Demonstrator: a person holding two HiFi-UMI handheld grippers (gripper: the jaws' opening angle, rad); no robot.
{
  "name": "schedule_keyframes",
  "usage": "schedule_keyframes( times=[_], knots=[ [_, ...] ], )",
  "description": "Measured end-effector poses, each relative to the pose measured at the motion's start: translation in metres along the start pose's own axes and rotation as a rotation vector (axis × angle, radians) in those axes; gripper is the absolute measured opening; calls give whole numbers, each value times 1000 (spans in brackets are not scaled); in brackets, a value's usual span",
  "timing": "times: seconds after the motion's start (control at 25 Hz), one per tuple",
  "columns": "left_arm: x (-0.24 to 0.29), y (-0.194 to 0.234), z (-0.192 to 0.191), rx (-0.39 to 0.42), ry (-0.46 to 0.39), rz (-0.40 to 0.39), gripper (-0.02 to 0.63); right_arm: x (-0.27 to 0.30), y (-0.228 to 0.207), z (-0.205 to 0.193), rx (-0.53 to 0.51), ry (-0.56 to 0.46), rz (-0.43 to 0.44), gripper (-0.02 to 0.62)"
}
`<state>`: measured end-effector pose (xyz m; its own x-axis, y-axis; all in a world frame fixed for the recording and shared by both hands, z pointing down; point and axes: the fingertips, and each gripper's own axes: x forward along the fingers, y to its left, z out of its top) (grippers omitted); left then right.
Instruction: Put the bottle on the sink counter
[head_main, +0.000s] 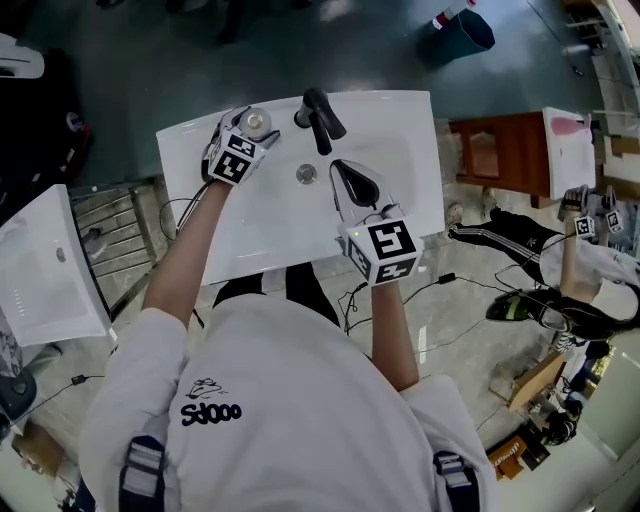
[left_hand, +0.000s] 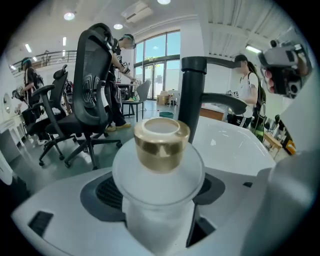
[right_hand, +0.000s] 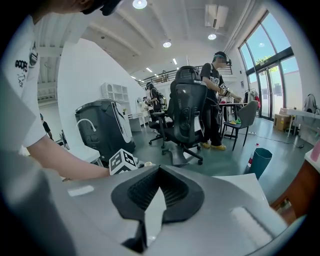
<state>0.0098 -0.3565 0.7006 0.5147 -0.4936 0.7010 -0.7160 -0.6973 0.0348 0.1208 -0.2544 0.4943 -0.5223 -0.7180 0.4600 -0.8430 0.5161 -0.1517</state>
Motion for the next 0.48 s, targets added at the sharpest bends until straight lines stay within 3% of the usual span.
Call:
schedule_keyframes(
  times=[0.2,0.48],
  knots=[
    [-13,1,-5,-30,-23,-12,347,-9,6,-1,-12,-1,-8,11],
    [-40,14,-12,-67,-65,49,347,-17,12,5,-31,-25,-12,11]
  ],
)
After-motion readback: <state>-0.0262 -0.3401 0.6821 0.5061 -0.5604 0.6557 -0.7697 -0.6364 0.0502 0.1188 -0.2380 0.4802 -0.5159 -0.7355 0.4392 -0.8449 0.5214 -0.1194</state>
